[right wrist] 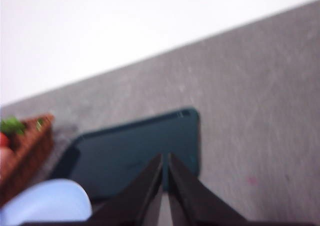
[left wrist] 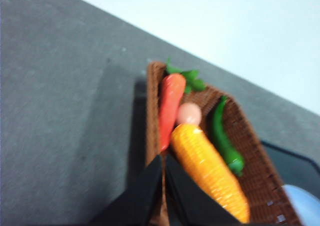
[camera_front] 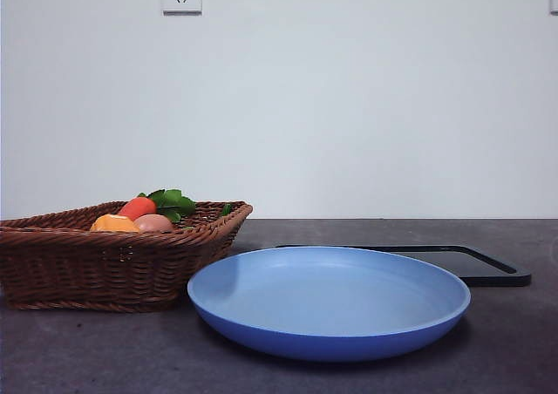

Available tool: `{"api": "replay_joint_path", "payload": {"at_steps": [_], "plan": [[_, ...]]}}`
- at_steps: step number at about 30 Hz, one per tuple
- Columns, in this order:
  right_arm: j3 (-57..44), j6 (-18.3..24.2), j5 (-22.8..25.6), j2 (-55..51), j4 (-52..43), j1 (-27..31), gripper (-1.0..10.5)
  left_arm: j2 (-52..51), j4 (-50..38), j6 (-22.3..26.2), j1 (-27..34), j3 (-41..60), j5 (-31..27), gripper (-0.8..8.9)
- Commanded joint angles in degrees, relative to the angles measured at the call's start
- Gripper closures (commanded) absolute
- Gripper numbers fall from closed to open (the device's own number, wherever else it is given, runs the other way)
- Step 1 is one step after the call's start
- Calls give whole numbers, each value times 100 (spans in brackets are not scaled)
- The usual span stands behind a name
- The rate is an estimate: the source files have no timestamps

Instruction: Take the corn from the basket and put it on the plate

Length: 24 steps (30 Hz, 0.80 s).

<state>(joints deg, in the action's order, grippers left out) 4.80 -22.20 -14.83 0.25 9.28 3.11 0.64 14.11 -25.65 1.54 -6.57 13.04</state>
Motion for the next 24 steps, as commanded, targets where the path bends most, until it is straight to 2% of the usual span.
{"api": "replay_joint_path", "payload": {"at_steps": [1, 6, 9, 21, 24], "plan": [[352, -138, 0, 2, -13, 2, 943, 92, 170, -79, 11, -378, 33, 806], [997, -98, -9, 142, 289, 2, 943, 411, 575, -33, 11, -1014, 127, 806], [1425, 85, -37, 378, 608, 2, 943, 691, 802, 203, 11, -1467, 337, 806], [3187, 1523, -791, 2201, 2542, -28, 943, 2260, 2240, 1749, 2, -3123, 1165, 806], [3576, 1893, -992, 2688, 3077, -129, 943, 2551, 2535, 1952, -7, -3298, 1318, 806]]}}
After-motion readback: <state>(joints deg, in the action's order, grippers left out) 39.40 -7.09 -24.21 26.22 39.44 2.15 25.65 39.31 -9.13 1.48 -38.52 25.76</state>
